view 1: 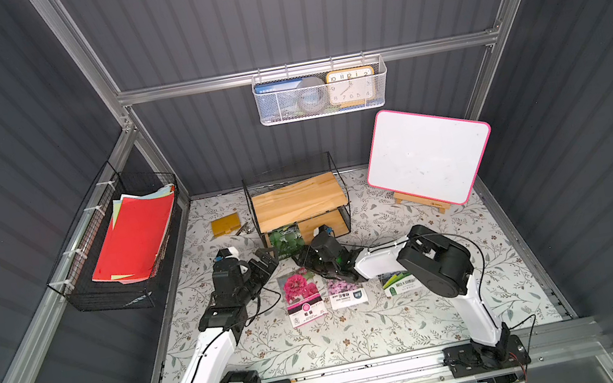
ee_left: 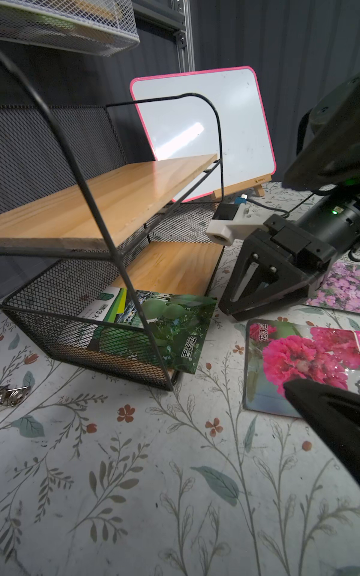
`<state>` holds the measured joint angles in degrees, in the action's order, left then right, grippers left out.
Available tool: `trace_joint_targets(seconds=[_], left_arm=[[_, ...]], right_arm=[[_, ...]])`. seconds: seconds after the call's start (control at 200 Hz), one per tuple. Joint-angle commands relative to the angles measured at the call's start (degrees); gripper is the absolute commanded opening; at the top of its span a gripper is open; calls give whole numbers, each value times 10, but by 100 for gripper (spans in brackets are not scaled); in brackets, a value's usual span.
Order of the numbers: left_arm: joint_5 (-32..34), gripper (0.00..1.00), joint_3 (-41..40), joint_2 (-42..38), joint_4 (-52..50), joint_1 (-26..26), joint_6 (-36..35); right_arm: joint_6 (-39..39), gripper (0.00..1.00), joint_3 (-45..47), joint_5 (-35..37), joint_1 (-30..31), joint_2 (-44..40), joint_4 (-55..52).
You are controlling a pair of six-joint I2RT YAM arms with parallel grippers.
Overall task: Take the seed bag off the shelf
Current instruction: Pick up the seed packet from the shelf.
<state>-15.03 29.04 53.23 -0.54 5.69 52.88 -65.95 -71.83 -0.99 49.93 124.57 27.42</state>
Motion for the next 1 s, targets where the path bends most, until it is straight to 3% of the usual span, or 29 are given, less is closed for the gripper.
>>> trace_joint_targets(seconds=[0.0, 0.995], left_arm=[[-9, 100, 7, -1, 8, 0, -16], [-15, 100, 7, -10, -12, 0, -18]], right_arm=[[-1, 56, -17, 17, -4, 13, -10], [-5, 49, -53, 18, -27, 40, 17]])
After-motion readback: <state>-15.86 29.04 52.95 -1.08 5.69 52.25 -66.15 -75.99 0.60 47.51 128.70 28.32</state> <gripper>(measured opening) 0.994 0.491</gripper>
